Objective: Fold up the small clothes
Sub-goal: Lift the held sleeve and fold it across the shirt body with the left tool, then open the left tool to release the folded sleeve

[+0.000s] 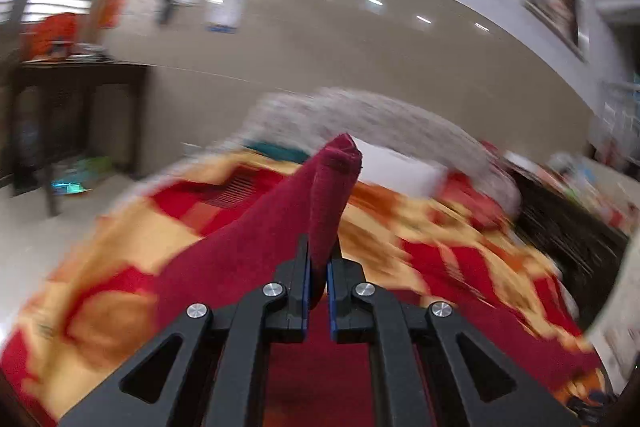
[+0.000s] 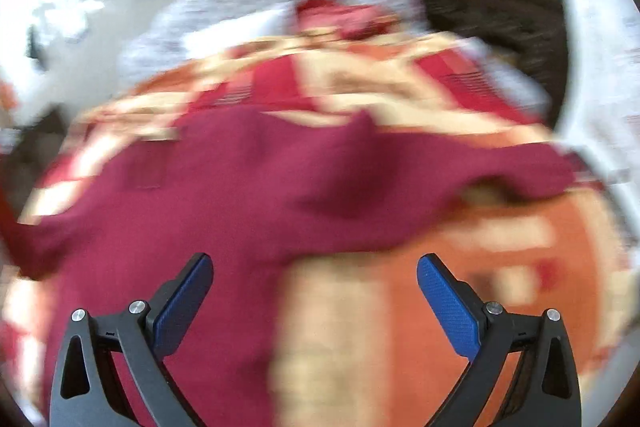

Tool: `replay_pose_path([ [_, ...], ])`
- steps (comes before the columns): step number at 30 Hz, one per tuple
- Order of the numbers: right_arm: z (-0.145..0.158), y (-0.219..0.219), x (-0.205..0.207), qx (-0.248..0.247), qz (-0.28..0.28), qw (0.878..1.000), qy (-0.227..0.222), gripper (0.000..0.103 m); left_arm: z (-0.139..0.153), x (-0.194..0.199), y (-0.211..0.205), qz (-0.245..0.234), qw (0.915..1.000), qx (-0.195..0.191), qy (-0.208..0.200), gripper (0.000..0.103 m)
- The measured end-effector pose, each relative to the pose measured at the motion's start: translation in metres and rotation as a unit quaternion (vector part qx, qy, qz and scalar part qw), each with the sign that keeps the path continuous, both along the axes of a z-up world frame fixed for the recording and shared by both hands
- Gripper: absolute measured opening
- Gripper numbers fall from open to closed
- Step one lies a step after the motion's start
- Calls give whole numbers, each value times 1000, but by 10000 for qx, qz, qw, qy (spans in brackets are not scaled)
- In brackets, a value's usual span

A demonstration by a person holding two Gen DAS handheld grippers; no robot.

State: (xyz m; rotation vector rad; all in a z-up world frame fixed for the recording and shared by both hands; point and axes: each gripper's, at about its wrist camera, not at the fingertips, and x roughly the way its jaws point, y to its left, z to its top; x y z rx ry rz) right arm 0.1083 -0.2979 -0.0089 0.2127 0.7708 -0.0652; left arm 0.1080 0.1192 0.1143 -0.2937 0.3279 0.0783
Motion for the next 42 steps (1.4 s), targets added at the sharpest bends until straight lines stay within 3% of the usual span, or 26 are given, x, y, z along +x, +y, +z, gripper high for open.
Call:
replay_pose_path([
  [3,-24,-28,2,-321,-449,9979,347,103,-22,25,-75,-691,9972,63,288,6],
  [6,-44,-31,5,-354,-352,9982,324,103,-55,45,-144,-1334,9877,349,734,6],
  [9,-53,-23,5,-346,-233,9989,202,103,-84,58,-184,-1632,9795,619,1001,6],
  [15,-56,-14,2,-498,60,9987,27,103,-114,63,-221,-2053,9673,795,1260,6],
  [26,-62,-19,3,-287,139,9995,79,103,-118,61,-252,-2603,9514,864,1399,9],
  [28,-62,-19,3,-280,140,9995,80,103,-119,60,-255,-2841,9440,780,1486,19],
  [30,-63,-18,3,-259,151,9995,81,103,-118,55,-260,-3022,9365,749,1615,52],
  [31,-63,-19,3,-245,155,9995,87,103,-117,50,-260,-3106,9341,682,1625,60],
  [34,-64,-19,4,-221,164,9996,97,103,-104,27,-250,-3408,9268,484,1503,62],
  [38,-63,-19,3,-211,168,9996,82,103,-83,1,-202,-3023,9420,741,1254,65],
  [42,-33,-20,-3,-87,374,9990,-216,103,-83,-9,-103,-1973,9709,585,1225,67],
])
